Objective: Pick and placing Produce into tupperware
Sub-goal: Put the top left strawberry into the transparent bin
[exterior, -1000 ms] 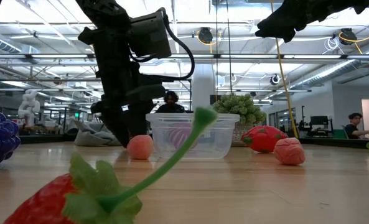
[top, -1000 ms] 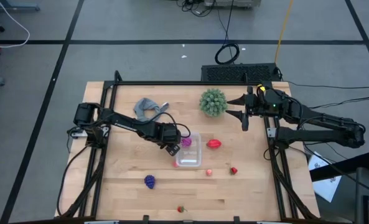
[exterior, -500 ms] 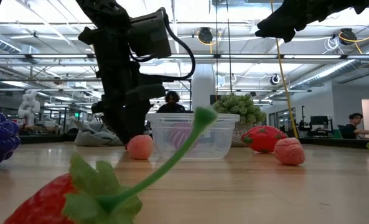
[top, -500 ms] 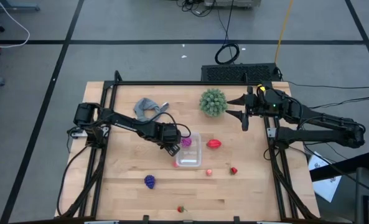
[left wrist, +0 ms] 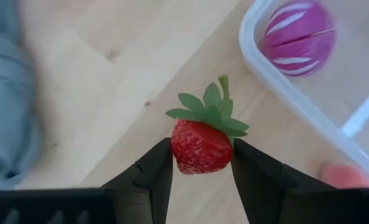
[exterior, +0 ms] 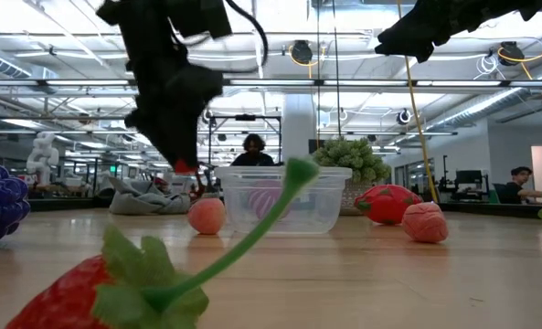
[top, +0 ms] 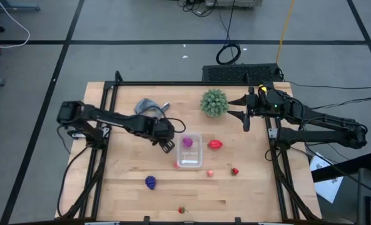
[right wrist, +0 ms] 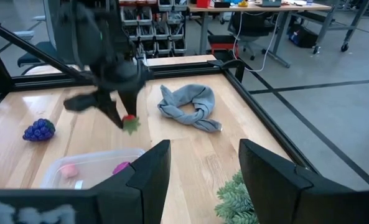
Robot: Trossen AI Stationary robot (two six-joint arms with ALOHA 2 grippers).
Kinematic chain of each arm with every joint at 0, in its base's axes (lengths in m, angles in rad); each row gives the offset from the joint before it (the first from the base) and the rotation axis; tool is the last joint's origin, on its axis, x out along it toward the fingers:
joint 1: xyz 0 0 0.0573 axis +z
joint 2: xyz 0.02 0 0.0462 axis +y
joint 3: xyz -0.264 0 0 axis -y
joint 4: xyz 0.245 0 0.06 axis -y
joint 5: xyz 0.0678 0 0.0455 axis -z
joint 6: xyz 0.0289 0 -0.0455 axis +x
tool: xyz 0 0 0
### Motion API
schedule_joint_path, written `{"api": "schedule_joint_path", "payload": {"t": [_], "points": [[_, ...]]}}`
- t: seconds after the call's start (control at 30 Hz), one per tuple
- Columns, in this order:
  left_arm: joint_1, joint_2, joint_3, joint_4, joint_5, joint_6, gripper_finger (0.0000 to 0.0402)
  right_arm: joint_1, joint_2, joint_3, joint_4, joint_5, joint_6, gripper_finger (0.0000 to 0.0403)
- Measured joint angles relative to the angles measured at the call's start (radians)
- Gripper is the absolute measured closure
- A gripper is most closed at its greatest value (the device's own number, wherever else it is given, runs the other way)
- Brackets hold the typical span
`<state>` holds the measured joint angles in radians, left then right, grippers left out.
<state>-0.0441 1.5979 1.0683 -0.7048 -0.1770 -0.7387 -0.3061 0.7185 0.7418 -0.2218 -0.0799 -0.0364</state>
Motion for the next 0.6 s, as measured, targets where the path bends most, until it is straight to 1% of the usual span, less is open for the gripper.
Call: {"api": "schedule_joint_path", "payload": {"t": [0.13, 0.2, 0.3, 0.37, 0.43, 0.5, 0.6], "points": [[-0.005, -0.084, 0.0, 0.017, 0.004, -0.007, 0.0249, 0.0, 0.0, 0.0, 0.0, 0.0, 0.0, 0.022], [-0.021, -0.114, 0.0, 0.069, 0.012, -0.004, 0.0249, 0.0, 0.0, 0.0, 0.0, 0.0, 0.0, 0.022], [-0.061, -0.121, 0.0, 0.189, 0.02, 0.044, 0.0249, 0.0, 0.0, 0.0, 0.005, 0.0, -0.001, 0.022], [-0.088, -0.116, 0.015, 0.225, 0.021, 0.085, 0.025, 0.0, 0.0, 0.0, 0.009, 0.0, -0.002, 0.022], [-0.113, -0.095, 0.059, 0.252, 0.02, 0.117, 0.025, 0.0, 0.0, 0.0, 0.009, 0.0, -0.003, 0.022], [-0.133, -0.064, 0.107, 0.221, 0.017, 0.147, 0.025, 0.0, 0.0, 0.0, 0.014, 0.0, -0.003, 0.022], [-0.161, 0.006, 0.225, 0.187, -0.002, 0.212, 0.025, 0.0, 0.0, 0.0, 0.016, 0.0, -0.004, 0.022]]}}
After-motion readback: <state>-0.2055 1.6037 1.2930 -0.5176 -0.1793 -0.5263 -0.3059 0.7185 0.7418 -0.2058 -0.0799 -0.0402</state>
